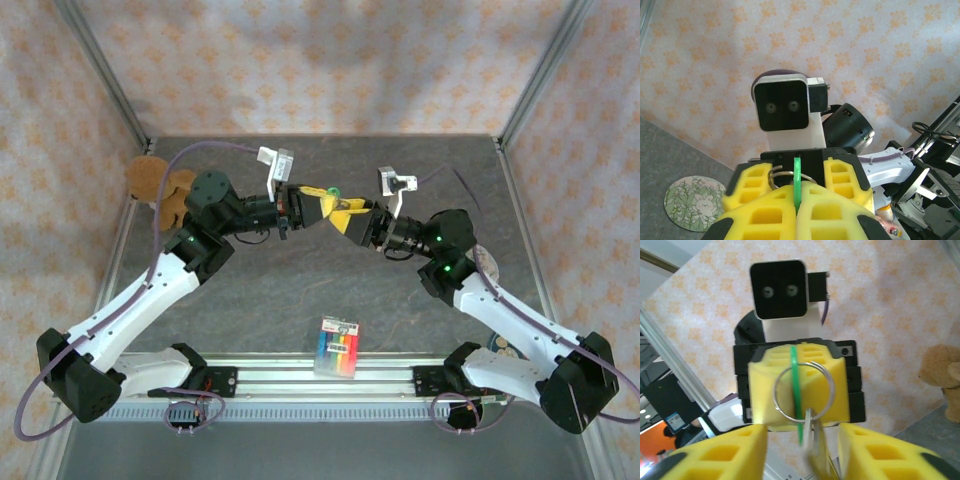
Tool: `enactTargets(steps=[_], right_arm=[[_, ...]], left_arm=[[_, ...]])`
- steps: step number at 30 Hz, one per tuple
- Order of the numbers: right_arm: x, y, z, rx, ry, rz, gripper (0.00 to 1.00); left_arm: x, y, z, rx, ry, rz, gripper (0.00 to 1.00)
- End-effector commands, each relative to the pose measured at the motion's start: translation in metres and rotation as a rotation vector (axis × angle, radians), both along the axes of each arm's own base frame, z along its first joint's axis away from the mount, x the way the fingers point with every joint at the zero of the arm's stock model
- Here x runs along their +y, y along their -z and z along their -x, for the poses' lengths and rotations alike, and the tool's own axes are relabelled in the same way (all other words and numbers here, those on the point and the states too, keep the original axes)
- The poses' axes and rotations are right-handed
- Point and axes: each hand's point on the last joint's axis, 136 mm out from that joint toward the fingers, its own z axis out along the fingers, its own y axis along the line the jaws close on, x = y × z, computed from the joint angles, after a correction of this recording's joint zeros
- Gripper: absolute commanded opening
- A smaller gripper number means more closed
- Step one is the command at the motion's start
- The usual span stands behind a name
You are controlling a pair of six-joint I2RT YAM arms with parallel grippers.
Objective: Remove the keys from the keyring
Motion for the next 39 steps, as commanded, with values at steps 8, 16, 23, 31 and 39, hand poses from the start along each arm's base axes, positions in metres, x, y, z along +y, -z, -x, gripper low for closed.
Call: enactTargets(steps=[8,16,23,31,39], right_arm=[[-0.015,-0.035,0.014,-0.098,0.044,-0.072,0.23],[-0.015,-0.028,0.01,-0.068,0.075,-0.013,0.15],[-0.012,-0.022,0.013,-0.058,0.06,0.049,0.28],[-0.007,-0.034,0.02,-0.084,0.014,-0.013,0.48],[-0.002,-0.041,0.022,-0.093,-0.014,-0.044,0.4]], left_arm=[[0.004,-0.005,0.009,-0.047,0.002,0.013,0.0],[0.012,-0.005,0.013,-0.06,-0.022,0.0,0.0],[0.013,-0.005,0.012,-0.066,-0.022,0.003,0.0],[0.01,-0.009,0.01,-0.056,-0.008,0.026,0.0],[0.011,-0.013,0.01,-0.057,-0.019,0.048,0.0]])
